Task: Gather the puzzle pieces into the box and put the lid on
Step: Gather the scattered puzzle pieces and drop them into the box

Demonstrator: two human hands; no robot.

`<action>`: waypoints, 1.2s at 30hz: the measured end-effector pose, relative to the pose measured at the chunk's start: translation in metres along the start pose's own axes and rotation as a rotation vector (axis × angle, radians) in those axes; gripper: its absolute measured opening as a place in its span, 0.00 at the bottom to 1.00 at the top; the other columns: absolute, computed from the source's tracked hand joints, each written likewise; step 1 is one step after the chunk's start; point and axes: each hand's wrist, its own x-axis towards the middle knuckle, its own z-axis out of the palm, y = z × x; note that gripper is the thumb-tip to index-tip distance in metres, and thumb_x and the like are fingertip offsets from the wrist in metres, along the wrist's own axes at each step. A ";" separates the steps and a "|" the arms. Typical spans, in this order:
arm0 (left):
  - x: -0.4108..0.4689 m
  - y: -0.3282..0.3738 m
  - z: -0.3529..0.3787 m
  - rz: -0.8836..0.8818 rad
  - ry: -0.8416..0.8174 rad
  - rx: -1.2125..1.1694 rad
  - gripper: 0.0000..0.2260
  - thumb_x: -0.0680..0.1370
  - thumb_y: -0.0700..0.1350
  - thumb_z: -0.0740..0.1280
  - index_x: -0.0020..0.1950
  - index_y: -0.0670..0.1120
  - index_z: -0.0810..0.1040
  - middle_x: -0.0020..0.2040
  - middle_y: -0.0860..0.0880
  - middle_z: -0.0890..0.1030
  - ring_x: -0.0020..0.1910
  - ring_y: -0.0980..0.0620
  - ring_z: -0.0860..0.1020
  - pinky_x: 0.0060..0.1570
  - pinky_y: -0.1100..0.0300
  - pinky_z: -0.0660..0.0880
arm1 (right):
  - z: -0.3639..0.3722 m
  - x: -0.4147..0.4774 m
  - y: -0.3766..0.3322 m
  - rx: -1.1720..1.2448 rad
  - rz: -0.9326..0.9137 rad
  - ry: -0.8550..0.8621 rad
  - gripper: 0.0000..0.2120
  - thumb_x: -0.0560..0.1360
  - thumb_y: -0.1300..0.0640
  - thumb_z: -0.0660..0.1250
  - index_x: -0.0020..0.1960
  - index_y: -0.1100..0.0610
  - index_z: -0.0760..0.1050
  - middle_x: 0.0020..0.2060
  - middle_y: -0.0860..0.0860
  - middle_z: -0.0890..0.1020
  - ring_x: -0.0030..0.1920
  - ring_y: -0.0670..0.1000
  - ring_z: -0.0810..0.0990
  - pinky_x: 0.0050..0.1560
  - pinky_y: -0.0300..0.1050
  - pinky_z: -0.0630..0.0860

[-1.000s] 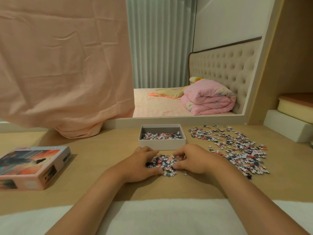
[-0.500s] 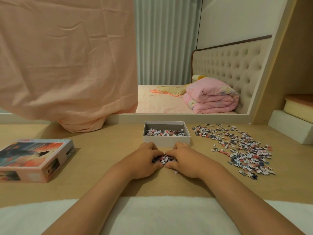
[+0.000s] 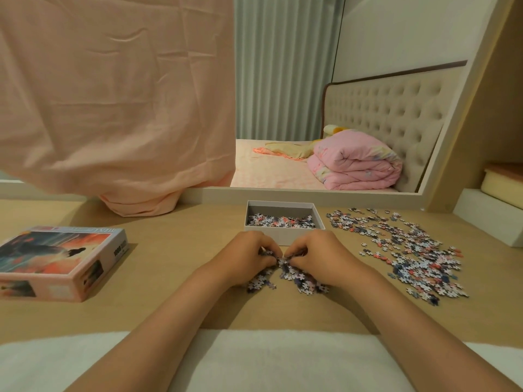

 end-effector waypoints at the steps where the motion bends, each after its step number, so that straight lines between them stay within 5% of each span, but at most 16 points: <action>1: 0.004 0.000 -0.003 -0.021 0.011 -0.053 0.05 0.76 0.43 0.72 0.49 0.51 0.85 0.43 0.58 0.80 0.41 0.61 0.77 0.41 0.73 0.70 | -0.003 0.002 0.001 0.038 0.004 0.002 0.06 0.75 0.58 0.73 0.48 0.48 0.86 0.39 0.45 0.85 0.37 0.46 0.83 0.38 0.35 0.76; 7: 0.042 -0.002 -0.028 -0.079 0.146 -0.256 0.05 0.76 0.42 0.72 0.48 0.50 0.85 0.39 0.58 0.82 0.35 0.65 0.76 0.39 0.68 0.72 | -0.032 0.032 0.001 0.188 -0.010 0.189 0.07 0.74 0.60 0.74 0.49 0.50 0.86 0.38 0.44 0.85 0.35 0.41 0.80 0.40 0.34 0.75; 12: 0.065 -0.009 -0.025 -0.095 0.287 -0.258 0.04 0.76 0.42 0.71 0.48 0.49 0.85 0.33 0.59 0.80 0.29 0.64 0.74 0.34 0.65 0.69 | -0.034 0.062 0.004 0.165 -0.007 0.339 0.07 0.75 0.58 0.72 0.52 0.52 0.86 0.43 0.48 0.85 0.44 0.45 0.82 0.42 0.34 0.73; 18: 0.069 -0.019 -0.005 0.005 0.139 -0.092 0.11 0.79 0.42 0.67 0.60 0.50 0.83 0.55 0.51 0.82 0.52 0.53 0.79 0.54 0.58 0.74 | -0.009 0.078 0.015 -0.006 -0.039 0.098 0.14 0.82 0.53 0.63 0.64 0.50 0.80 0.55 0.50 0.85 0.55 0.51 0.80 0.54 0.45 0.74; 22: 0.071 -0.021 0.000 0.012 0.055 0.033 0.13 0.82 0.47 0.61 0.63 0.51 0.81 0.61 0.51 0.80 0.58 0.51 0.77 0.59 0.54 0.73 | -0.012 0.076 0.018 -0.042 -0.040 0.236 0.08 0.79 0.52 0.68 0.54 0.50 0.85 0.42 0.42 0.81 0.46 0.47 0.77 0.47 0.43 0.72; 25: 0.069 -0.022 0.002 0.021 0.058 0.095 0.14 0.82 0.52 0.61 0.65 0.53 0.79 0.64 0.53 0.78 0.61 0.52 0.74 0.62 0.52 0.72 | -0.011 0.075 0.021 -0.064 -0.008 0.249 0.06 0.76 0.50 0.70 0.48 0.46 0.86 0.43 0.44 0.85 0.44 0.46 0.80 0.46 0.45 0.77; 30: 0.060 -0.017 -0.001 0.051 0.063 0.174 0.15 0.81 0.52 0.61 0.67 0.54 0.77 0.65 0.54 0.75 0.64 0.52 0.71 0.64 0.51 0.70 | -0.018 0.062 0.016 -0.041 -0.041 0.237 0.07 0.77 0.51 0.70 0.53 0.48 0.85 0.46 0.44 0.85 0.45 0.45 0.79 0.50 0.45 0.77; 36: 0.037 0.005 -0.017 0.127 0.145 0.247 0.09 0.79 0.51 0.64 0.58 0.56 0.79 0.54 0.57 0.76 0.53 0.55 0.74 0.51 0.55 0.74 | -0.039 0.029 0.018 -0.042 -0.076 0.132 0.06 0.76 0.54 0.71 0.50 0.46 0.85 0.39 0.38 0.80 0.38 0.37 0.77 0.40 0.31 0.69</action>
